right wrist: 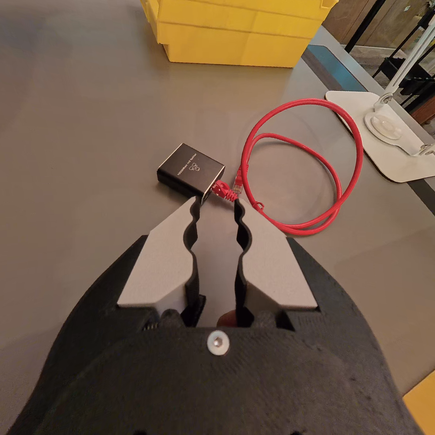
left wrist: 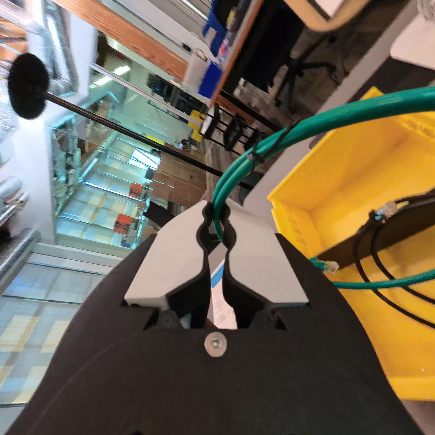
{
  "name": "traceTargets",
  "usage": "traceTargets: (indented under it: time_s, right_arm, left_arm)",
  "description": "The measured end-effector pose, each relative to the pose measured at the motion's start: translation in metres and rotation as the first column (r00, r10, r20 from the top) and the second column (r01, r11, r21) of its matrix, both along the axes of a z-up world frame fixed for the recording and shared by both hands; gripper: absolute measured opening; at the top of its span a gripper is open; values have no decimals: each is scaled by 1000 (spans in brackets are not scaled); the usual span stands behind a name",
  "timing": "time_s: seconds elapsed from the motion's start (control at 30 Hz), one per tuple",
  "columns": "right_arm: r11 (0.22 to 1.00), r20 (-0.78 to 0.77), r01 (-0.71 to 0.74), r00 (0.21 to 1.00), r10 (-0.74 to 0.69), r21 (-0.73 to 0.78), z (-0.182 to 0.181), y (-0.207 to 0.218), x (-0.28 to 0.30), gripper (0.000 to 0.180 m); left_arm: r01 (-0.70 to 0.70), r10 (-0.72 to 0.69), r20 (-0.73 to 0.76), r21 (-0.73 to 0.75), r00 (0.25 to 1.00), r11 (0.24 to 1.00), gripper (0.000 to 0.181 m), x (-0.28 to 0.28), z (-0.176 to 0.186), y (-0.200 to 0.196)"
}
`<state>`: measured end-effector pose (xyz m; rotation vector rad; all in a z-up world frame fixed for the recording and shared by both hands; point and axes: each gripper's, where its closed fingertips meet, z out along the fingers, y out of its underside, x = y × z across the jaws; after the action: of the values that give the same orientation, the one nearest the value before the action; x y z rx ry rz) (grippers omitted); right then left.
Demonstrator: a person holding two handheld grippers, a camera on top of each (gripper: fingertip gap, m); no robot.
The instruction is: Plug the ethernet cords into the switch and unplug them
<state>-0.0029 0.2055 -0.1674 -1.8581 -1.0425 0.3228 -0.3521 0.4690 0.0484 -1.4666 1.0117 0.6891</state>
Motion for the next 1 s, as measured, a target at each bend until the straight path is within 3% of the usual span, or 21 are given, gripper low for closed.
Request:
traceTargets:
  time_s: [0.1, 0.23, 0.4, 0.5, 0.63, 0.77, 0.9, 1.0]
  right_arm:
    - [1000, -10, 5, 1000, -5, 12, 3, 0, 0, 28]
    - [1000, -64, 9, 998, -8, 19, 12, 1, -3, 30]
    - [1000, -268, 24, 963, -18, 18, 41, 2, -10, 38]
    - [999, -350, 35, 936, -34, -4, 51, 2, -12, 51]
    - [999, -350, 42, 936, -32, 23, 55, 2, -14, 54]
    - [995, -410, 49, 912, -7, 92, 77, -1, -9, 47]
    - [974, -558, 103, 830, 27, 201, 122, -7, 15, 43]
    - [973, -615, 98, 787, 51, 207, 132, -11, 21, 49]
  left_arm:
    - [32, -35, 44, 70, 998, 997, 6, 17, 28, -18]
    - [209, -224, 146, 106, 964, 972, 6, 81, 53, -60]
    - [494, -490, 274, 59, 828, 868, 6, 183, 37, -125]
    - [600, -580, 294, 24, 760, 799, 6, 238, 13, -157]
    - [655, -632, 238, -23, 738, 756, 6, 293, -17, -186]
    - [656, -635, 190, -79, 749, 751, 7, 317, -44, -191]
    - [642, -625, 156, -118, 765, 757, 7, 321, -63, -186]
    - [629, -619, 111, -136, 778, 766, 7, 323, -71, -185]
